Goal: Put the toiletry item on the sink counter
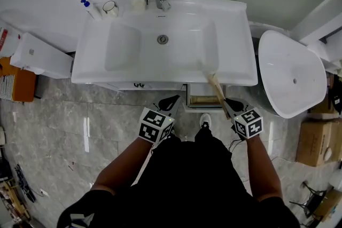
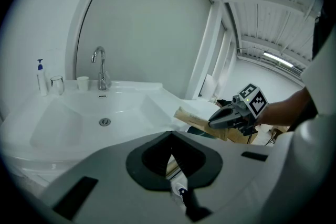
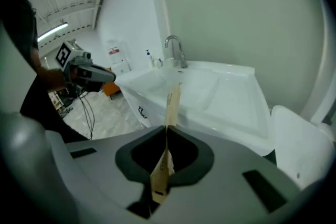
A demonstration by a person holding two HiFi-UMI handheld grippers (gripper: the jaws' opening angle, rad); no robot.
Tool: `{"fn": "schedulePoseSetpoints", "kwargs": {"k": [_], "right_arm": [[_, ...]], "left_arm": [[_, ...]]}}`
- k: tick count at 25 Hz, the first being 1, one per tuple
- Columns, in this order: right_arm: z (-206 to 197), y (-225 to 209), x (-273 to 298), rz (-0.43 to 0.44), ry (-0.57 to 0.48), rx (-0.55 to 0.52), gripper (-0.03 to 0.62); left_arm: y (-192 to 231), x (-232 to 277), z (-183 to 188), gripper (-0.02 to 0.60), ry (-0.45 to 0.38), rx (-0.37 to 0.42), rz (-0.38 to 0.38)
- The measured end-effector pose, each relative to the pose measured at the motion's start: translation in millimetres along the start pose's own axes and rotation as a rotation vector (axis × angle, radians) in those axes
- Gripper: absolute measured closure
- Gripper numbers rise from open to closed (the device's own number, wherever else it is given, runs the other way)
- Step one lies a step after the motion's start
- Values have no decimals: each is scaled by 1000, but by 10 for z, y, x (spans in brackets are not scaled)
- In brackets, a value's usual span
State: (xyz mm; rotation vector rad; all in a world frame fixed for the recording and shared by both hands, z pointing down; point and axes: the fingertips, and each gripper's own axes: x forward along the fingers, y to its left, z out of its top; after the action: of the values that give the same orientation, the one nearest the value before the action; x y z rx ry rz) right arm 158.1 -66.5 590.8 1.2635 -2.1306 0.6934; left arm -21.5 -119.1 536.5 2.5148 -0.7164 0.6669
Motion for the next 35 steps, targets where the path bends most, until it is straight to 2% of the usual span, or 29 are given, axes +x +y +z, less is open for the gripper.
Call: {"fn": "schedulePoseSetpoints", "kwargs": {"k": [5,11,15,21,25,30,35], "right_arm": [[-402,103,157,75,128,-151,582],[-853,79,516,134,323,-444,582],[-1118,-28,881,167,402,-540,582],[-1384,-281,1416,153,478,-610,582],[-1546,-385,1742,159,511,-707,582],[-1736,-429,2068,204,525,-844,582],[-1889,-485,2253,288,538,-909,581]], "left_arm": [[9,19,-67,581,9,-19,17],[12,-11,-84,581,8,-51,56],[14,-37,-75,581,5,-90,78],[1,-59,-62,581,10,-117,128],[27,-42,-104,581,20,-125,159],[86,6,-161,581,40,-141,197],[61,44,-308,581,68,-177,213]]}}
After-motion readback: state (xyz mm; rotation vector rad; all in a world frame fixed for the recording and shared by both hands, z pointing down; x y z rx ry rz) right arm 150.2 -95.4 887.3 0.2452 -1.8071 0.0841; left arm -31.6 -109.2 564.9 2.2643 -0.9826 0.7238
